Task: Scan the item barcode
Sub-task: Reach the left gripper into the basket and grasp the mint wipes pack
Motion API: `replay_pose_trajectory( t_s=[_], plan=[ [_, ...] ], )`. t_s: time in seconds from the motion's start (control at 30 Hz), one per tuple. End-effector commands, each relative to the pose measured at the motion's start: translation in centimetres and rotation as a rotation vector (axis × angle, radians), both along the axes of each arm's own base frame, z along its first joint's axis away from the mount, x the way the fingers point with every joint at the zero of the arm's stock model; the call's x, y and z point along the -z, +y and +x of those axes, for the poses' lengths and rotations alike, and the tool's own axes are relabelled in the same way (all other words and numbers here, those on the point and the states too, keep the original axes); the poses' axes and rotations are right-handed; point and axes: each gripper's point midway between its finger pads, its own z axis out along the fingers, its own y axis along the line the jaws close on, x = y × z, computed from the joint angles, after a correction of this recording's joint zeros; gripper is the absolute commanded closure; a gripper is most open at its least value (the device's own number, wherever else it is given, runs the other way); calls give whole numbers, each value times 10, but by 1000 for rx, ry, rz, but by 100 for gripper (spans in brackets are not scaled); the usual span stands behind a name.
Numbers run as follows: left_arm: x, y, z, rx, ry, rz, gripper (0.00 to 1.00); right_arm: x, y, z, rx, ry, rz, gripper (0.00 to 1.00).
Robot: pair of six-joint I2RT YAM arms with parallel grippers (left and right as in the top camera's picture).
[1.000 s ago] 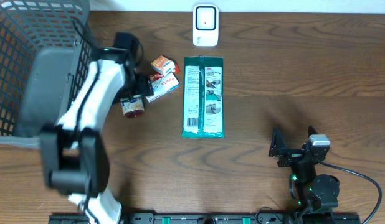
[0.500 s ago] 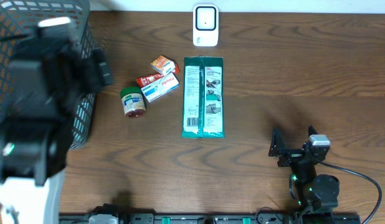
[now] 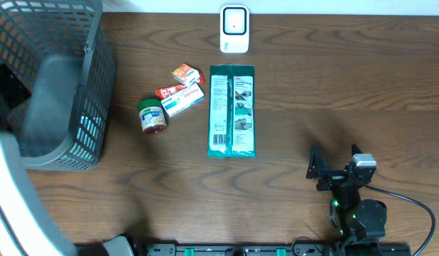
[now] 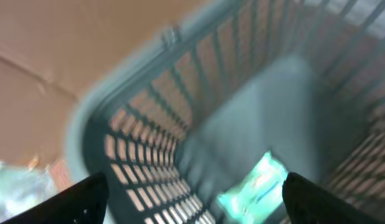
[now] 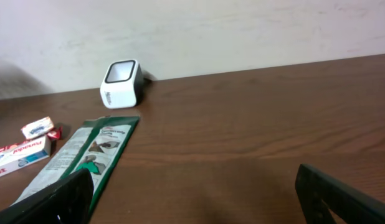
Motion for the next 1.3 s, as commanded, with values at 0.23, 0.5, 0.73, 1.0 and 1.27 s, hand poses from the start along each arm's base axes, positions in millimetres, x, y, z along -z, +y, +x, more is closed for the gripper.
replay_pose_trajectory(
  t_s=[0.23,0.5,0.73,1.0,1.27],
  plan=[
    [118,-12,44,119,267,-311,11,1,0,0,1,4,10,1],
    [184,-15,45,153,466,-426,11,1,0,0,1,4,10,1],
    [230,-23,46,160,555,-534,11,1,0,0,1,4,10,1],
    [280,-32,45,180,626,-623,11,1,0,0,1,4,10,1],
    [303,-38,53,239,621,-597,11,1,0,0,1,4,10,1]
  ],
)
